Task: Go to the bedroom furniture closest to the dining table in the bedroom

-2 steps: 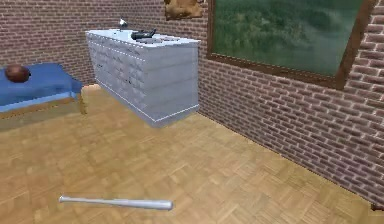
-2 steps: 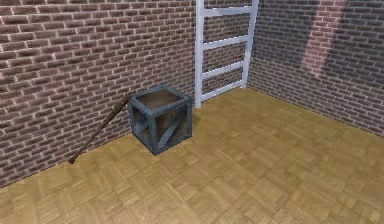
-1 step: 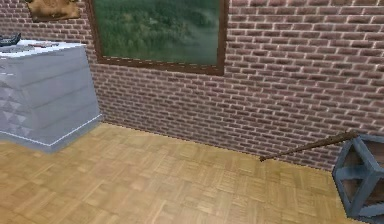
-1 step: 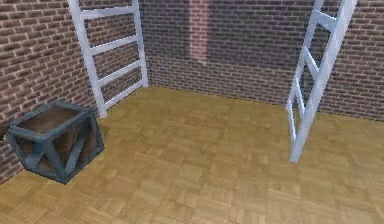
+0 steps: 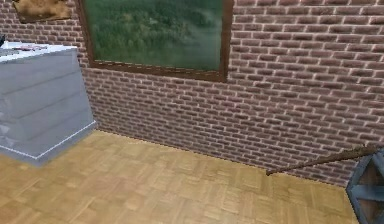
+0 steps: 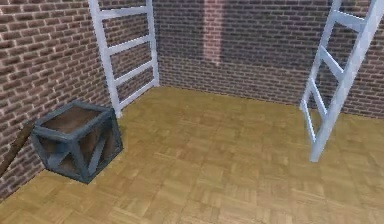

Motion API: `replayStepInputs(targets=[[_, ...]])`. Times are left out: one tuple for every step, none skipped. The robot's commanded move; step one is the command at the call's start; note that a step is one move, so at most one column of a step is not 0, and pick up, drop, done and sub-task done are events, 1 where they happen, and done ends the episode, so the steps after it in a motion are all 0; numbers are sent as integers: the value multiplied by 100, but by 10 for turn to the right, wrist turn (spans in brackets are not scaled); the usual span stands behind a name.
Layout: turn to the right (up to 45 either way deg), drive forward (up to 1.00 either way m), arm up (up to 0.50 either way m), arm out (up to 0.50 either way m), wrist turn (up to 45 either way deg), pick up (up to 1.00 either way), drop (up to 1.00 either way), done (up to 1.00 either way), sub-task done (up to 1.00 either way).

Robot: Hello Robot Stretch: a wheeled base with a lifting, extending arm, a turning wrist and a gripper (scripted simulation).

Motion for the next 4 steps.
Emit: replayStepInputs(targets=[[60, 0, 0, 0, 0, 0, 0, 0, 0], [0, 75, 0, 0, 0, 0, 0, 0, 0], [-420, 0, 0, 0, 0, 0, 0, 0, 0], [0, 30, 0, 0, 0, 0, 0, 0, 0]])
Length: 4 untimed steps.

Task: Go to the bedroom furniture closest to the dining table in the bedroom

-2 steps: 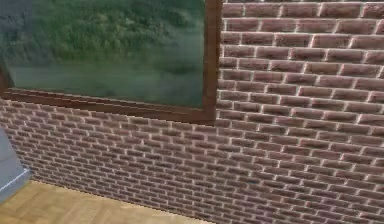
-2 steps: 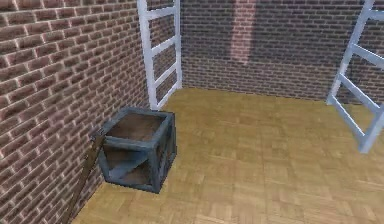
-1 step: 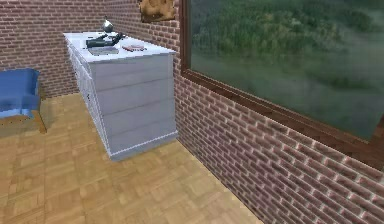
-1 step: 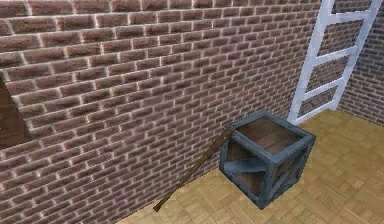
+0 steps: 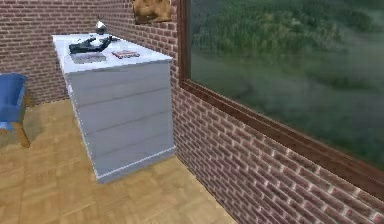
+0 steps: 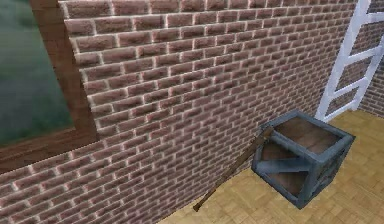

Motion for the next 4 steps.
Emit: replayStepInputs(targets=[[-330, 0, 0, 0, 0, 0, 0, 0, 0], [0, 75, 0, 0, 0, 0, 0, 0, 0], [-330, 0, 0, 0, 0, 0, 0, 0, 0], [0, 55, 0, 0, 0, 0, 0, 0, 0]])
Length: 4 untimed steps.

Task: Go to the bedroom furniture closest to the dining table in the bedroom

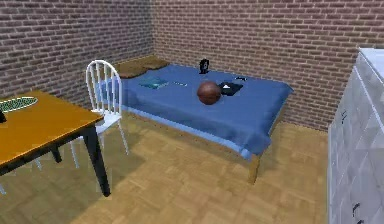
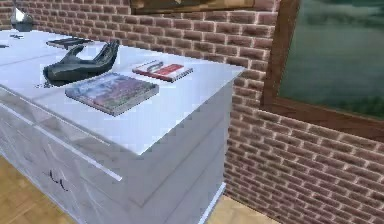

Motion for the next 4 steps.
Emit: replayStepInputs(targets=[[300, 0, 0, 0, 0, 0, 0, 0, 0], [0, 70, 0, 0, 0, 0, 0, 0, 0], [-420, 0, 0, 0, 0, 0, 0, 0, 0], [0, 0, 0, 0, 0, 0, 0, 100, 0]])
